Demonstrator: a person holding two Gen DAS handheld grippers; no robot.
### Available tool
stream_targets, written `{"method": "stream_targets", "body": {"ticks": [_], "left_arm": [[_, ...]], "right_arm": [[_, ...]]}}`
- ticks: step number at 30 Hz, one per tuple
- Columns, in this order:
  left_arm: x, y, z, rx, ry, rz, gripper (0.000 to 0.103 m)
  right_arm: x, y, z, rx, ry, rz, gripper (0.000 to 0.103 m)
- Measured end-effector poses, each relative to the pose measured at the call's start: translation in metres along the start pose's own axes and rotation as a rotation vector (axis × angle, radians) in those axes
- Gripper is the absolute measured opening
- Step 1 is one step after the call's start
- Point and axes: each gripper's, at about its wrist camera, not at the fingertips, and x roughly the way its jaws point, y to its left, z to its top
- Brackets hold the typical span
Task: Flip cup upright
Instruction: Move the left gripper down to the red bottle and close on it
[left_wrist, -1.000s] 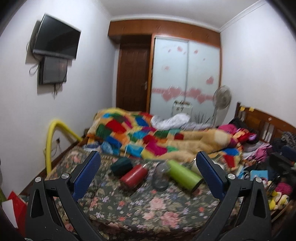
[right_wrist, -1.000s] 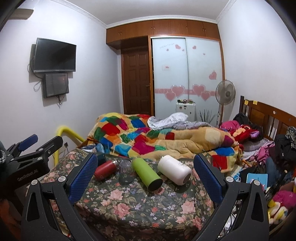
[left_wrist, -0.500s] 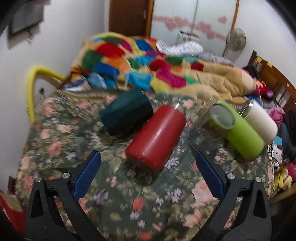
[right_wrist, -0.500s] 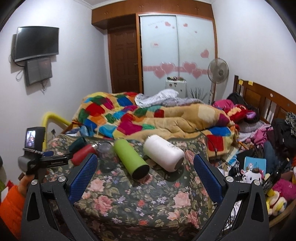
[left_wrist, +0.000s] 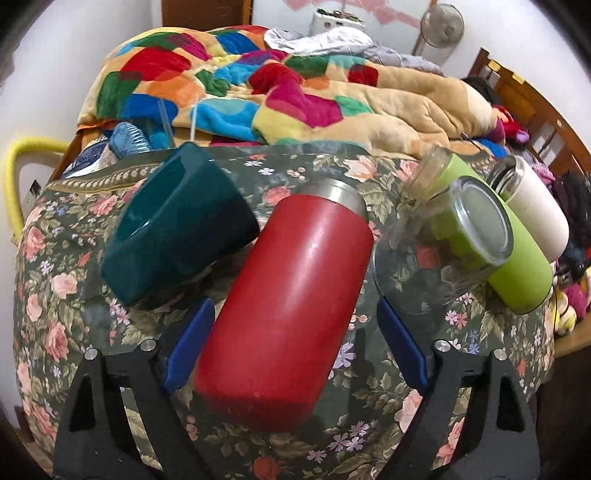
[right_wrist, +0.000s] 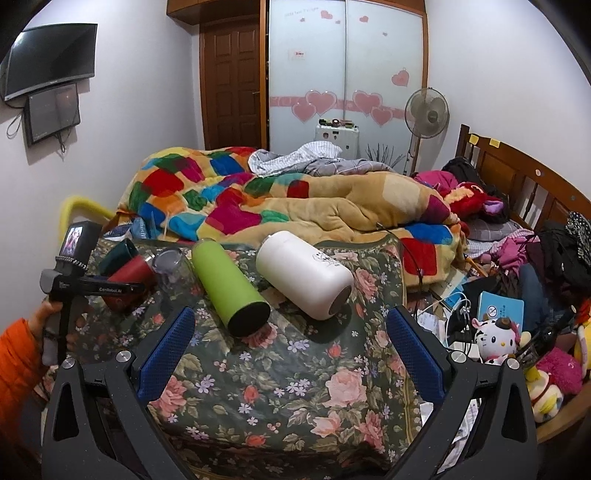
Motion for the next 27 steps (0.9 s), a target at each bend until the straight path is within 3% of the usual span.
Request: {"method": "stream_targets", "body": {"ticks": [7, 13, 20, 27], "left_arm": [[0.02, -0.005, 0.009, 0.041, 0.068, -0.004, 0.073], [0.02, -0.009, 0.006, 0.036, 0.041, -0.002, 0.066], [-0.003, -0.016, -0.018, -0.001, 0.005, 0.025, 0.063], [-0.049, -0.02, -0.043, -0.028, -0.061, 0.054, 0.061]], "right_arm": [[0.008, 0.003, 0.0, -0.009, 0.01, 0.008, 0.103], [0.005, 0.006, -0.001, -0.026, 0.006, -0.001, 0.103], [-0.001, 0.007, -0.004, -0.027, -0.003, -0.001, 0.103], [-0.012, 0.011, -0.006, -0.043, -0.026, 0.008, 0.103]]}}
